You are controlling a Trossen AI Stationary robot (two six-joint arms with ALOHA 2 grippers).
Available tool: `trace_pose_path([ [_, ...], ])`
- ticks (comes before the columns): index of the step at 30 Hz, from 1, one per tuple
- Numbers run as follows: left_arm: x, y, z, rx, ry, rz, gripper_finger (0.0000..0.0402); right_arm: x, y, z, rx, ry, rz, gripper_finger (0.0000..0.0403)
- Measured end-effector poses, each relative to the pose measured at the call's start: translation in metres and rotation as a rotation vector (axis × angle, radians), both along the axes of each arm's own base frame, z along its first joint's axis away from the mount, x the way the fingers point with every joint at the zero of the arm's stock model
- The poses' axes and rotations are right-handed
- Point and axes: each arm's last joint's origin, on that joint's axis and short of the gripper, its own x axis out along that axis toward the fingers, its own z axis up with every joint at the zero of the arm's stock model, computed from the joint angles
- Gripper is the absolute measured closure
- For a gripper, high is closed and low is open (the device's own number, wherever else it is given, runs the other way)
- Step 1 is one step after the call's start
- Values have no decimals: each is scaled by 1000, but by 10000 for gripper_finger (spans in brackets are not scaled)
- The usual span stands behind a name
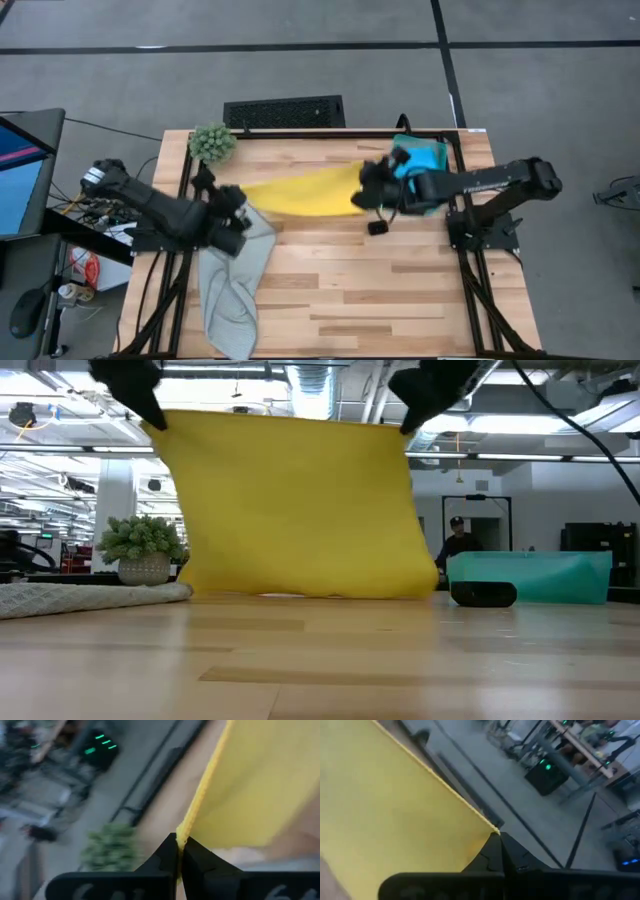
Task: Fold microfiber towels
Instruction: Fold the yellow microfiber cloth
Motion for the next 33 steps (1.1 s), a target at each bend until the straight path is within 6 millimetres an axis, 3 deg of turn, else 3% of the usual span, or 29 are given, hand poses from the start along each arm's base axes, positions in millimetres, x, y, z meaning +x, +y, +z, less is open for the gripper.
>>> trace_pose_path([
  [5, -5, 49, 16, 156, 23, 134, 401, 5, -53, 17, 19, -75, -6, 403],
  [11, -6, 105, 27, 350, 150, 319, 401, 12, -104, 21, 23, -160, 19, 403],
  [16, 8, 149, 36, 279, 238, 290, 401, 15, -133, 22, -86, -157, -26, 403],
  [19, 13, 174, 44, 212, 154, 191, 401, 10, -146, 27, -132, -175, -83, 403],
  [22, 12, 195, 56, 280, 93, 210, 401, 5, -156, 28, -154, -156, -113, 403],
  [26, 8, 209, 61, 303, 59, 200, 401, -1, -164, 30, -166, -142, -129, 403],
  [30, 5, 213, 48, 203, 12, 142, 401, -1, -165, 27, -154, -134, -131, 403],
  [33, 4, 212, 22, 146, 67, 145, 401, 1, -160, 18, -97, -123, -104, 403],
])
